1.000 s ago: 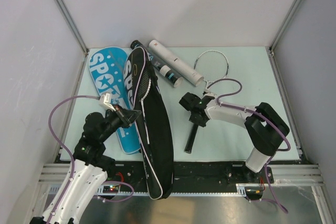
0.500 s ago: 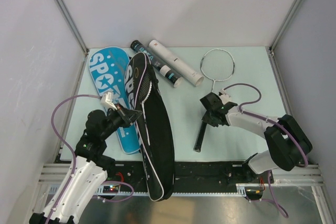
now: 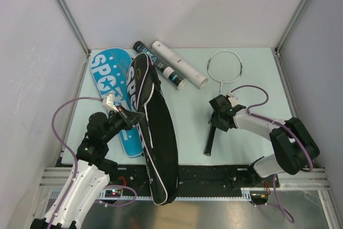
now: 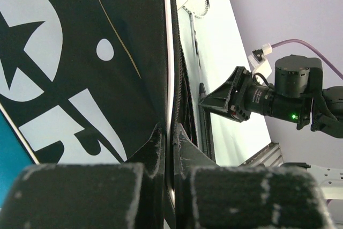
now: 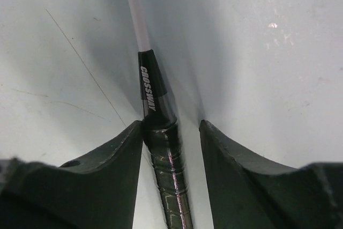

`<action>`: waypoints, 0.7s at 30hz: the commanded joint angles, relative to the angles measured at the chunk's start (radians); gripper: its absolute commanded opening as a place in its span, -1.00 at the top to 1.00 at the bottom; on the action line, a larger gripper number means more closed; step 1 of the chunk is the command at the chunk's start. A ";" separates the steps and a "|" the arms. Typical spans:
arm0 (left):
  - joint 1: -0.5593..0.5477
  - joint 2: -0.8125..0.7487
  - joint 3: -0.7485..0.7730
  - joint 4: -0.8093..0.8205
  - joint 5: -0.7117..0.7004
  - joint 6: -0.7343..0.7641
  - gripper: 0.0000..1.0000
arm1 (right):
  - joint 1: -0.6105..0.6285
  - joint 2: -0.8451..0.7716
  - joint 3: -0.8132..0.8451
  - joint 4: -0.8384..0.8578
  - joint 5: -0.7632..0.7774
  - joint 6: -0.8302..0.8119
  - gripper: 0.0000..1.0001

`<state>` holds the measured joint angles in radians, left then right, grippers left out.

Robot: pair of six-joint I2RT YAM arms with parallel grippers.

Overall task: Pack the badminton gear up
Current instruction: Pick up the racket from the center of the board.

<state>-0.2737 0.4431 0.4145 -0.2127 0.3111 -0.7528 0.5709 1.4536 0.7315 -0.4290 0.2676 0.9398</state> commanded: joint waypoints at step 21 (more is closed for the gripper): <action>0.023 0.002 0.064 0.090 0.044 -0.045 1.00 | -0.020 -0.074 -0.010 -0.093 0.068 -0.163 0.98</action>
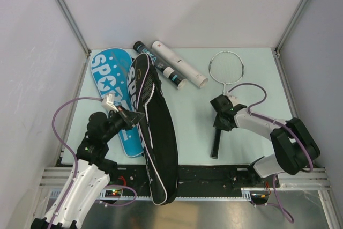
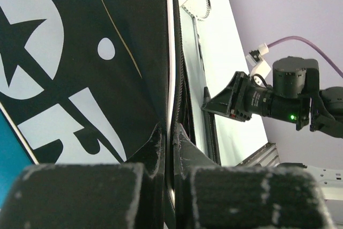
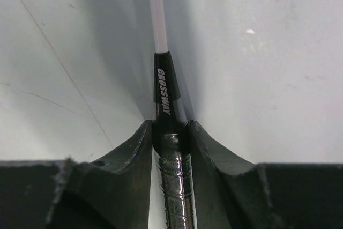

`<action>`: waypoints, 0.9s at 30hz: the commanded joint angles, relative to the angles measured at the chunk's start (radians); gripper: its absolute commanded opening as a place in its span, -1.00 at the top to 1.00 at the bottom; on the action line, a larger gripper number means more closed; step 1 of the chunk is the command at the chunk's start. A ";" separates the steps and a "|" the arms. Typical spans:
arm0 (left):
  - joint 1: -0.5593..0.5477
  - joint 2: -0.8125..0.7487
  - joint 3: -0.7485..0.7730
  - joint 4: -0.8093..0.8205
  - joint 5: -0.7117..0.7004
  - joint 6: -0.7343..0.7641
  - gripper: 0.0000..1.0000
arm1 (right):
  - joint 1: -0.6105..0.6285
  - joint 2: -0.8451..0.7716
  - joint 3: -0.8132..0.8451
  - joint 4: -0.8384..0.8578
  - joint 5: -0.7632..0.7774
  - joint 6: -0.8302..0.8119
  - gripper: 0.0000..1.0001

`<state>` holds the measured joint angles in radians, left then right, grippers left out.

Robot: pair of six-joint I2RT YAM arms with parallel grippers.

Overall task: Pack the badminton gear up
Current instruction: Pick up the racket from the center of the board.

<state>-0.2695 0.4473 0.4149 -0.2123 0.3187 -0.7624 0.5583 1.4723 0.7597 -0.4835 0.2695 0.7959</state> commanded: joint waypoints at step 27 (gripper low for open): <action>0.065 0.049 0.105 0.087 -0.011 -0.048 1.00 | 0.384 -1.092 -0.165 -0.118 0.310 0.158 1.00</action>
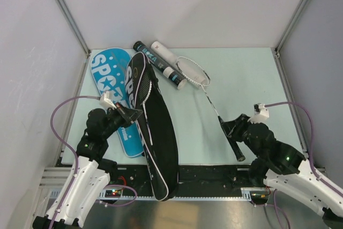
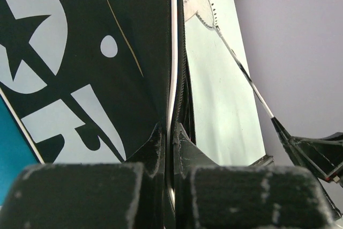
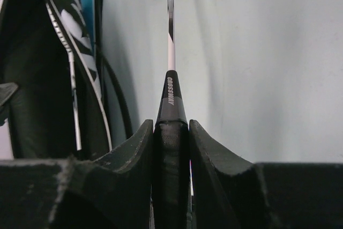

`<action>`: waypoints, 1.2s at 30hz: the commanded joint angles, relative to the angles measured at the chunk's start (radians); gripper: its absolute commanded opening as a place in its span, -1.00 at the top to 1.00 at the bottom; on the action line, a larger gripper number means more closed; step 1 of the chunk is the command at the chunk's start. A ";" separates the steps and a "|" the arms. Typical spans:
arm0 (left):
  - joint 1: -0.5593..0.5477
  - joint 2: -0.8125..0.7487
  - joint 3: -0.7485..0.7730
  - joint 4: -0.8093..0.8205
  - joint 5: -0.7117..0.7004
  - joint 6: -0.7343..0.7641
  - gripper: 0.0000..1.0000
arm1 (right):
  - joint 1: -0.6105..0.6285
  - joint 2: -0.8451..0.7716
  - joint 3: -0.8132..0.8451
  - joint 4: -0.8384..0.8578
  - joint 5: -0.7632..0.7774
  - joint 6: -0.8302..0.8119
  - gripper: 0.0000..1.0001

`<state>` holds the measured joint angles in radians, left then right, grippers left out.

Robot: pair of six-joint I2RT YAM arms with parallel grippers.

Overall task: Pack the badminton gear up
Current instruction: Pick up the racket from the center of the board, then place the racket in the racket bag.

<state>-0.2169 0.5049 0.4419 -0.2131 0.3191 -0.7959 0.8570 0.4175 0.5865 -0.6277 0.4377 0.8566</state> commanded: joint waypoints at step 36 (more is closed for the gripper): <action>0.018 0.066 0.118 0.165 -0.220 0.001 1.00 | 0.390 -0.268 0.117 0.120 -0.058 0.284 1.00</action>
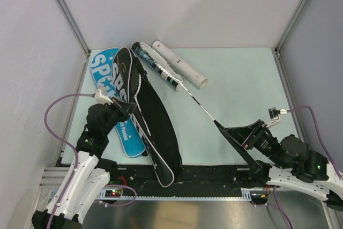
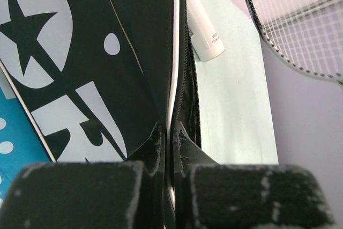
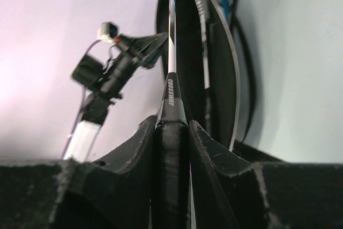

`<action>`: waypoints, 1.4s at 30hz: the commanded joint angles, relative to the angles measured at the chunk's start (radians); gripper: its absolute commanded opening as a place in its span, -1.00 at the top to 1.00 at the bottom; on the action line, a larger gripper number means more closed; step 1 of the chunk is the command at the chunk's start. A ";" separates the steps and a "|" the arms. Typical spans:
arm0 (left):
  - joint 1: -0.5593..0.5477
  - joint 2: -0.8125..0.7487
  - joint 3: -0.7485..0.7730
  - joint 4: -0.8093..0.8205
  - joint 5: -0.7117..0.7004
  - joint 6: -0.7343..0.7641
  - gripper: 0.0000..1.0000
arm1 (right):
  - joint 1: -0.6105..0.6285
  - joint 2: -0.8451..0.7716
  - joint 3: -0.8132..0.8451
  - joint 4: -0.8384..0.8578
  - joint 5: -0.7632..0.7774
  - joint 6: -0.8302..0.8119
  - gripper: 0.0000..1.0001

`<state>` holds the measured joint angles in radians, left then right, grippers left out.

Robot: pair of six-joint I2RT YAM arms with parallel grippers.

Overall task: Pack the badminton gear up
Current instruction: Place the racket in the racket bag.

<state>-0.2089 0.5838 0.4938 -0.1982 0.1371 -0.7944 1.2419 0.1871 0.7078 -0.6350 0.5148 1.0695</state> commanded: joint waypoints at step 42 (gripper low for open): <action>0.009 -0.213 -0.059 0.628 0.003 0.001 0.99 | -0.011 0.054 -0.149 0.467 -0.401 0.397 1.00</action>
<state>-0.2043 0.4026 0.4225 0.2440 0.0467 -0.7860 1.2400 0.2050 0.5537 -0.2897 0.1131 1.4658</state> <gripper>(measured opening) 0.036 0.326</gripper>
